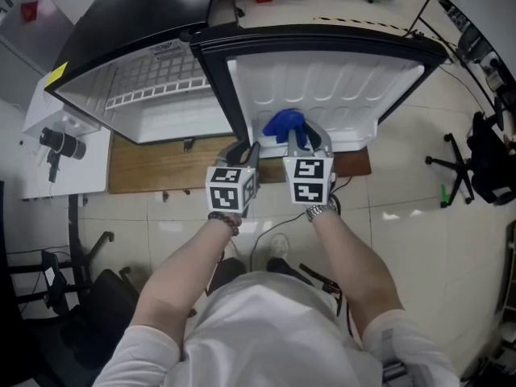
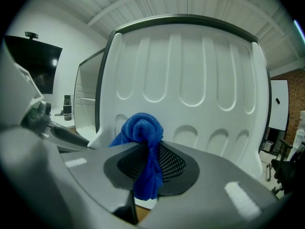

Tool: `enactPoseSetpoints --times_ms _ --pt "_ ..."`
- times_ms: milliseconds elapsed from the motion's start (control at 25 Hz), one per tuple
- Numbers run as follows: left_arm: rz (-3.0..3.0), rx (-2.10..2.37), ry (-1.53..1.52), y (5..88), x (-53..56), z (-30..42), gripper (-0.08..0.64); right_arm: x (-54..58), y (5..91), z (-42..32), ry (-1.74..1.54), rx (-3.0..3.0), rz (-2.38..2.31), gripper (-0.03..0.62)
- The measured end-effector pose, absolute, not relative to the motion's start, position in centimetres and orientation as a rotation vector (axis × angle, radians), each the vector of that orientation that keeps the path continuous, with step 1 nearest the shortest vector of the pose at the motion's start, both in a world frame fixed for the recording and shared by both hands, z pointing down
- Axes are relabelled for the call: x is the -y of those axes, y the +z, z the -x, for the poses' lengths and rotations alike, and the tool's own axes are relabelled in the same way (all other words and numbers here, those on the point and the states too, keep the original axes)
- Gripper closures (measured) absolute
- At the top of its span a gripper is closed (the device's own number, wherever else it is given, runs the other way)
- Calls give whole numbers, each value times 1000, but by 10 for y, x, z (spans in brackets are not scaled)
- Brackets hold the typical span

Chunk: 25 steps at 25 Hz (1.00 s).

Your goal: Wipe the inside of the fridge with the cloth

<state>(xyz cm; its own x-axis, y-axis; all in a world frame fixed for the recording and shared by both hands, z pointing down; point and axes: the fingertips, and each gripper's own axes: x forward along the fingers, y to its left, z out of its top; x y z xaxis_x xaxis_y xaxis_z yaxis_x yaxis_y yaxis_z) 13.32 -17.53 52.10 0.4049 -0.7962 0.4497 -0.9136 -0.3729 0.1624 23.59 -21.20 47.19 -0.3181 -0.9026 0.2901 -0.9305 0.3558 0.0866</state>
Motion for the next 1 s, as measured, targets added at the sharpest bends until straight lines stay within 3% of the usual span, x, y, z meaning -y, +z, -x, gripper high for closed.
enactPoseSetpoints --times_ms 1000 --pt "-2250 1498 415 521 175 -131 474 223 470 -376 129 2103 -1874 528"
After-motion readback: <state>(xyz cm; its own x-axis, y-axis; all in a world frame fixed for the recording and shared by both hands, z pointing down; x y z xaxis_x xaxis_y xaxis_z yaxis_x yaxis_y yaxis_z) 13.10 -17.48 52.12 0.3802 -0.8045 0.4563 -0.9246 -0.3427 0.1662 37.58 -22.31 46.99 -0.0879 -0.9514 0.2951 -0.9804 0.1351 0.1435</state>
